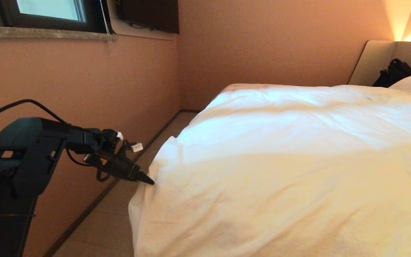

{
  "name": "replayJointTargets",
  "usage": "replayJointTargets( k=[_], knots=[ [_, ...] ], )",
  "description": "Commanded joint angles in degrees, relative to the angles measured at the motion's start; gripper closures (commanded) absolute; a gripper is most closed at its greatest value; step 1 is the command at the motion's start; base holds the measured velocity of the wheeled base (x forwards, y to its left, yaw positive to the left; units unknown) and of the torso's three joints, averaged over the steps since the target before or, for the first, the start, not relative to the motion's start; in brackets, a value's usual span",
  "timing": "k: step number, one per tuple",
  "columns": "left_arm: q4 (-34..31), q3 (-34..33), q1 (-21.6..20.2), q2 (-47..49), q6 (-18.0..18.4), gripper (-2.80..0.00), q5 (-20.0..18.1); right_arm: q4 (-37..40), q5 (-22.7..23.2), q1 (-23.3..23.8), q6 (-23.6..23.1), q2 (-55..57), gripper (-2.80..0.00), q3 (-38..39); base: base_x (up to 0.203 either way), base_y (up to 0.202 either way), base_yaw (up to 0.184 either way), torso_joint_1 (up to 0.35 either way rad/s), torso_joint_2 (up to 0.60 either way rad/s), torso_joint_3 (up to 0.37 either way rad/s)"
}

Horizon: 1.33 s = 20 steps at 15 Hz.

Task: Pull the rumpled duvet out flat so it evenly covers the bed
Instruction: Flatten the corners of the folded blanket

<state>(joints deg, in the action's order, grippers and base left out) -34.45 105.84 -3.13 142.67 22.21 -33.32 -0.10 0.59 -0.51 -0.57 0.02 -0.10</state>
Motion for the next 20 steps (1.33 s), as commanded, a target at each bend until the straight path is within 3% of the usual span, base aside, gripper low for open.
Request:
replayJointTargets(
  k=[1, 2, 20],
  knots=[
    [-0.3, 0.5, 0.1, 0.2, 0.1, -1.98, -0.2, 0.0, 0.0, 0.0, 0.0, 0.0, 0.00, 0.0, 0.000, 0.000, 0.000, 0.000, 0.00, 0.000],
    [-0.3, 0.8, 0.2, 0.3, 0.1, 0.00, -0.3, 0.0, 0.0, 0.0, 0.0, 0.0, 0.00, 0.0, 0.000, 0.000, 0.000, 0.000, 0.00, 0.000],
    [-0.9, 0.5, 0.4, -0.8, -0.2, 0.00, -0.1, 0.0, 0.0, 0.0, 0.0, 0.0, 0.00, 0.0, 0.000, 0.000, 0.000, 0.000, 0.00, 0.000]
  ],
)
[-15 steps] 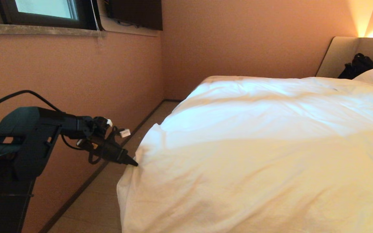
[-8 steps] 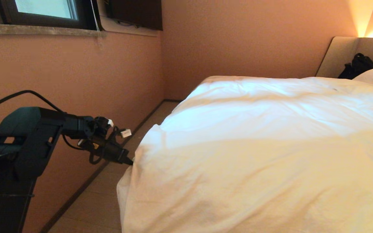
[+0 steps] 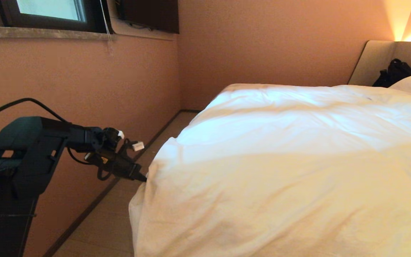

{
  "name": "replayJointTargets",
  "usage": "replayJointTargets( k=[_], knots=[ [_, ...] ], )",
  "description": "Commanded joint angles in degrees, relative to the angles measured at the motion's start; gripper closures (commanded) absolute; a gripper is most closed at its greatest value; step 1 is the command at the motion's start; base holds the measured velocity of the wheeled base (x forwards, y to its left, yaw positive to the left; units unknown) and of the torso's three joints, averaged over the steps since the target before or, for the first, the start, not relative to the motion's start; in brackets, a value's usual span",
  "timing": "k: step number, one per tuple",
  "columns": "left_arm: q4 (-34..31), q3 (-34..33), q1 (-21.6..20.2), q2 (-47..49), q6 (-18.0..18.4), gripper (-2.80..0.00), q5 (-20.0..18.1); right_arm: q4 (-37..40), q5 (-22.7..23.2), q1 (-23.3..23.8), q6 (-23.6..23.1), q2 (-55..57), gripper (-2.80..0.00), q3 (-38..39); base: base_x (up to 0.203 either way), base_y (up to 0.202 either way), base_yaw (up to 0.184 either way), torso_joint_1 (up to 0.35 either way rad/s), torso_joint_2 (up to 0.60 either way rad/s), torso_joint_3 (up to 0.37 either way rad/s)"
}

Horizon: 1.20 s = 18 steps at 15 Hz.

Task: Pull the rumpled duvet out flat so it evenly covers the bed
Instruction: Flatten the corners of the folded blanket

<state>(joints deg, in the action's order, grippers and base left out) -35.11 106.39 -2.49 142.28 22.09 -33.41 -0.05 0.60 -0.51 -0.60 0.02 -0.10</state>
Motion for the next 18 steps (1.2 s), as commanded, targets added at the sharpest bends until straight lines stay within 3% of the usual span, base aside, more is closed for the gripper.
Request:
replayJointTargets(
  k=[1, 4, 8, 15, 16, 18],
  knots=[
    [-0.2, 0.0, -0.7, -0.6, -0.2, 0.00, 0.4, 0.0, 0.0, 0.0, 0.0, 0.0, 0.00, 0.0, 0.000, 0.000, 0.000, 0.000, 0.00, 0.000],
    [-0.1, -0.3, -1.9, -0.8, -0.5, 0.00, 5.4, 0.0, 0.0, 0.0, 0.0, 0.0, 0.00, 0.0, 0.000, 0.000, 0.000, 0.000, 0.00, 0.000],
    [0.0, -0.8, -3.8, -1.6, -0.6, 0.00, 7.7, 0.0, 0.0, 0.0, 0.0, 0.0, 0.00, 0.0, 0.000, 0.000, 0.000, 0.000, 0.00, 0.000],
    [0.4, -1.2, -3.8, -1.6, -0.7, 0.00, 7.3, 0.0, 0.0, 0.0, 0.0, 0.0, 0.00, 0.0, 0.000, 0.000, 0.000, 0.000, 0.00, 0.000],
    [0.4, -1.4, -3.7, -2.3, -0.7, -2.80, 7.1, 0.0, 0.0, 0.0, 0.0, 0.0, 0.00, 0.0, 0.000, 0.000, 0.000, 0.000, 0.00, 0.000],
    [0.2, -1.8, -3.7, -2.9, -0.6, -2.80, 5.5, 0.0, 0.0, 0.0, 0.0, 0.0, 0.00, 0.0, 0.000, 0.000, 0.000, 0.000, 0.00, 0.000]
  ],
)
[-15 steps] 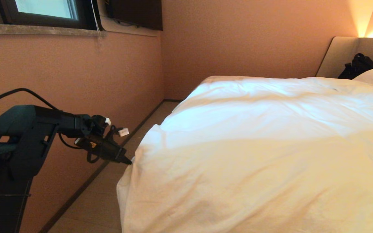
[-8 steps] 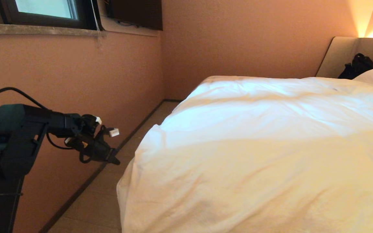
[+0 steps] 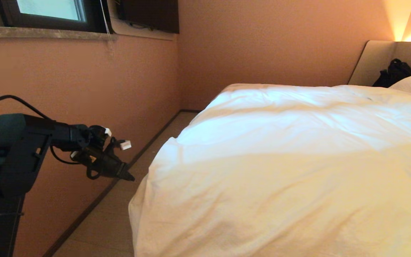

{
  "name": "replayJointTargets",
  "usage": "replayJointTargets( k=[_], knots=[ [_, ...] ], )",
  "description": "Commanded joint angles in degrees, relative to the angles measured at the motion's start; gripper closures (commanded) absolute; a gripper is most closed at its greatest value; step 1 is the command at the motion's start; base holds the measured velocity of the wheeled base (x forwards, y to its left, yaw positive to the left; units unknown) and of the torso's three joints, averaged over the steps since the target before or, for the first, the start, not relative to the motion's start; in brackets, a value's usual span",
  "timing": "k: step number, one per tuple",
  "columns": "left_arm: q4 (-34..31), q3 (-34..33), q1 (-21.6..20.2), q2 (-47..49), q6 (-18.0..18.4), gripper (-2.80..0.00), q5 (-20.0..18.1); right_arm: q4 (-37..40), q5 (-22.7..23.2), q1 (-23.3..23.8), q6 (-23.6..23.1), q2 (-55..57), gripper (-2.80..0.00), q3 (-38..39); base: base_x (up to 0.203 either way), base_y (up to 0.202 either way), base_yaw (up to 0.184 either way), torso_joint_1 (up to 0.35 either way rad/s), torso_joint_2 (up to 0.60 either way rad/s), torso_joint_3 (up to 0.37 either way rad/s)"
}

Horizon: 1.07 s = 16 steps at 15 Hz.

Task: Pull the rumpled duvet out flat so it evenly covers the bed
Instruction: Flatten the corners of the folded blanket

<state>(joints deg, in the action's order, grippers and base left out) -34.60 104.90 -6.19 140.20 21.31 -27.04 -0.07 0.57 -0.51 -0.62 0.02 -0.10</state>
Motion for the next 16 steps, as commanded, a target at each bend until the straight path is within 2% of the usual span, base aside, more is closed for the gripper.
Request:
replayJointTargets(
  k=[1, 7, 16],
  knots=[
    [-0.7, -0.4, 0.1, -0.9, 0.1, -2.80, -1.9, 0.0, 0.0, 0.0, 0.0, 0.0, 0.00, 0.0, 0.000, 0.000, 0.000, 0.000, 0.00, 0.000],
    [-0.6, -0.4, 1.1, 0.0, 0.7, -2.80, -2.8, 0.0, 0.0, 0.0, 0.0, 0.0, 0.00, 0.0, 0.000, 0.000, 0.000, 0.000, 0.00, 0.000],
    [0.2, 0.3, 3.1, 2.2, 1.2, -2.80, -1.9, 0.0, 0.0, 0.0, 0.0, 0.0, 0.00, 0.0, 0.000, 0.000, 0.000, 0.000, 0.00, 0.000]
  ],
)
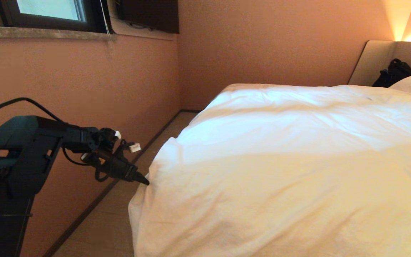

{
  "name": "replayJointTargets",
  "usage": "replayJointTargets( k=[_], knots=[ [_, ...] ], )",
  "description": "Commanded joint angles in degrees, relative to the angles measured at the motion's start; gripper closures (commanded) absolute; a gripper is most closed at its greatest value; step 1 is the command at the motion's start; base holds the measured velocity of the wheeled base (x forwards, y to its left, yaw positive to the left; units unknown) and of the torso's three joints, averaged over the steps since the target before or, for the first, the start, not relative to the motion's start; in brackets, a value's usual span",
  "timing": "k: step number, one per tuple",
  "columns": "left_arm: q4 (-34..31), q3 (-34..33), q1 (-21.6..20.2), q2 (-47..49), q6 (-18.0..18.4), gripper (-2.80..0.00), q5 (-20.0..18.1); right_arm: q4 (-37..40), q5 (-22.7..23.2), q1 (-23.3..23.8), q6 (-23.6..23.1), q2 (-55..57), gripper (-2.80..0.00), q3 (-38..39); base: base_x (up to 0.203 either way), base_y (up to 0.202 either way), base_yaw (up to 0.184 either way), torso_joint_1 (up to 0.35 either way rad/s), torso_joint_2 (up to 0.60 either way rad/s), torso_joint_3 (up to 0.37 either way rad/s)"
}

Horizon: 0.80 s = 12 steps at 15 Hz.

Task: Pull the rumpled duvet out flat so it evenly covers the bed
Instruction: Flatten the corners of the folded blanket

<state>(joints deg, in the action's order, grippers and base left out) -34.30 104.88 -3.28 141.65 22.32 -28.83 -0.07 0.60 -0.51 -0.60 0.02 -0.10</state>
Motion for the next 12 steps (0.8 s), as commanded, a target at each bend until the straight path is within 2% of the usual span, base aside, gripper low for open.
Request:
replayJointTargets(
  k=[1, 12],
  knots=[
    [0.5, 0.8, 0.2, 1.5, 0.2, -2.80, 0.1, 0.0, 0.0, 0.0, 0.0, 0.0, 0.00, 0.0, 0.000, 0.000, 0.000, 0.000, 0.00, 0.000],
    [1.5, 0.5, -1.3, 0.1, 0.2, -2.80, 1.5, 0.0, 0.0, 0.0, 0.0, 0.0, 0.00, 0.0, 0.000, 0.000, 0.000, 0.000, 0.00, 0.000]
  ],
)
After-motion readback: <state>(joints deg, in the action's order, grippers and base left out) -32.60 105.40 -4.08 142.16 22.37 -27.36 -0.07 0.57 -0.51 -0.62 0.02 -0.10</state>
